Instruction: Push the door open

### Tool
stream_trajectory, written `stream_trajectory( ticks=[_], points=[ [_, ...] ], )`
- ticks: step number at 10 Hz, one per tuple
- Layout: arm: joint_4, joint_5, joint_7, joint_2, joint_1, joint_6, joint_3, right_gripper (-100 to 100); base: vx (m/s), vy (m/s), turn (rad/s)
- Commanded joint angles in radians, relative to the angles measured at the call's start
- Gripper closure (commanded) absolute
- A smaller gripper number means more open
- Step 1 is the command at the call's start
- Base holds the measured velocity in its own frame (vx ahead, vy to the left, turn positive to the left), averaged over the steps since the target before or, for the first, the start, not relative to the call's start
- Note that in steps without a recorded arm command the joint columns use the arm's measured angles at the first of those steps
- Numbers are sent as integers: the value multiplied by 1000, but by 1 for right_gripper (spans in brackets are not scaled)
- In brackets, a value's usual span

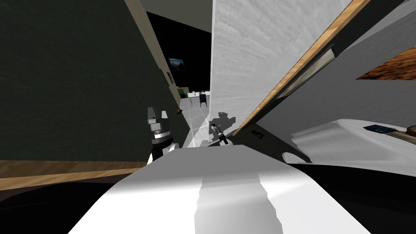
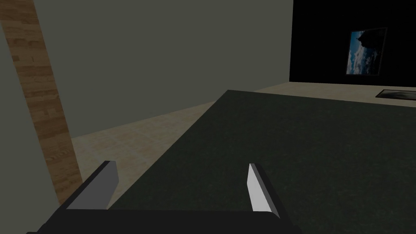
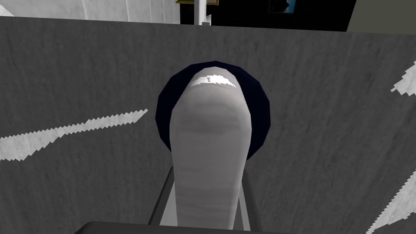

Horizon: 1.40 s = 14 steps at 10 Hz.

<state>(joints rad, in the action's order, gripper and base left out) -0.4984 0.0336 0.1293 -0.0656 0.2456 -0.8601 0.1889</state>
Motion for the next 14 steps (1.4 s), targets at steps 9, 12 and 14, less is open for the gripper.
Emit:
stream_trajectory(
  ticks=[9, 12, 14],
  points=[
    [-14, -51, -42, -29, -7, 10, -92, 100, 136, 102, -50],
    [-13, -66, -54, -31, -8, 13, -119, 100, 140, 92, -38],
    [-13, -77, -63, -32, -9, 15, -138, 100, 151, 115, -64]
  ],
)
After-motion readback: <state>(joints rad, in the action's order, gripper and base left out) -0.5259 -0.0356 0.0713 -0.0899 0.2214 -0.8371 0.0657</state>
